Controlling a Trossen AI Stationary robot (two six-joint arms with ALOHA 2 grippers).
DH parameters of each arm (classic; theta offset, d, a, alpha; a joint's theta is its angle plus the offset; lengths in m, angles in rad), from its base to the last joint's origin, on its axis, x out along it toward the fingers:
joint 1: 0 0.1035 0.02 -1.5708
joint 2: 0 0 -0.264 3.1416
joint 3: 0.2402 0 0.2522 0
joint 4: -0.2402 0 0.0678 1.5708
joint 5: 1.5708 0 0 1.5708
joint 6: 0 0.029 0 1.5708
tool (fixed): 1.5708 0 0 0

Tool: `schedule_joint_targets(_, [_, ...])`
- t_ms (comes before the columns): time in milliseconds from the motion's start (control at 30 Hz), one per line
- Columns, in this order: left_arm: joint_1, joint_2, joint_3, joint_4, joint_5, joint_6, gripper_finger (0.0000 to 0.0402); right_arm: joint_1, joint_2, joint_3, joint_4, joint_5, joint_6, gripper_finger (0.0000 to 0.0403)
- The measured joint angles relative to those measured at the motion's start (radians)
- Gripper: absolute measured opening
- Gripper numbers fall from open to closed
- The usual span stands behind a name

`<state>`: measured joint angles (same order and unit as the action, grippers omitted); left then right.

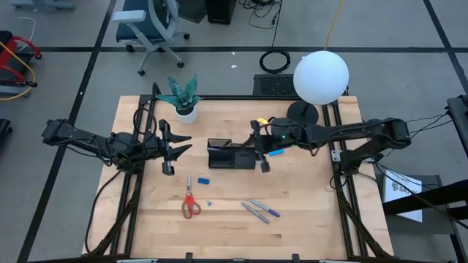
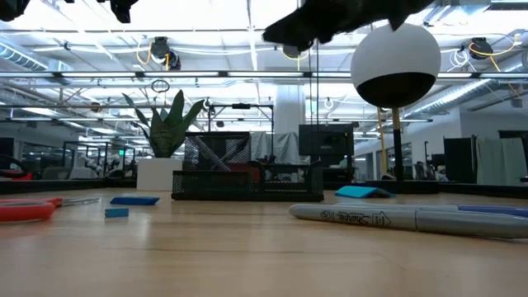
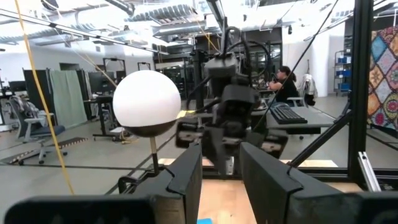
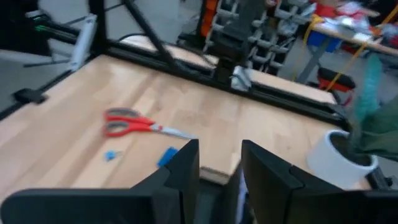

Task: Pick and place office supplies into organizer
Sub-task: Put the blue marker into the black desk organizer

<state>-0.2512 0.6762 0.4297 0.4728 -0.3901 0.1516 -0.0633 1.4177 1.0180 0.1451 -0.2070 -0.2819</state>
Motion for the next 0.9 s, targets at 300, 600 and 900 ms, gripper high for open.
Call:
schedule_joint_targets(300, [-0.003, 0.0, 0.0, -0.004, 0.064, 0.007, 0.0118, 0.082, -0.104, 0.0, -0.181, 0.0, 0.0, 0.0109])
schedule_joint_targets(600, [-0.035, 0.064, 0.041, -0.074, 0.077, 0.034, 0.0118, 0.114, -0.117, 0.0, -0.196, 0.01, -0.029, 0.0103])
schedule_joint_targets(900, [-0.053, 0.225, 0.186, -0.217, 0.064, 0.06, 0.0118, 0.114, -0.117, 0.0, -0.218, 0.21, 0.006, 0.0102])
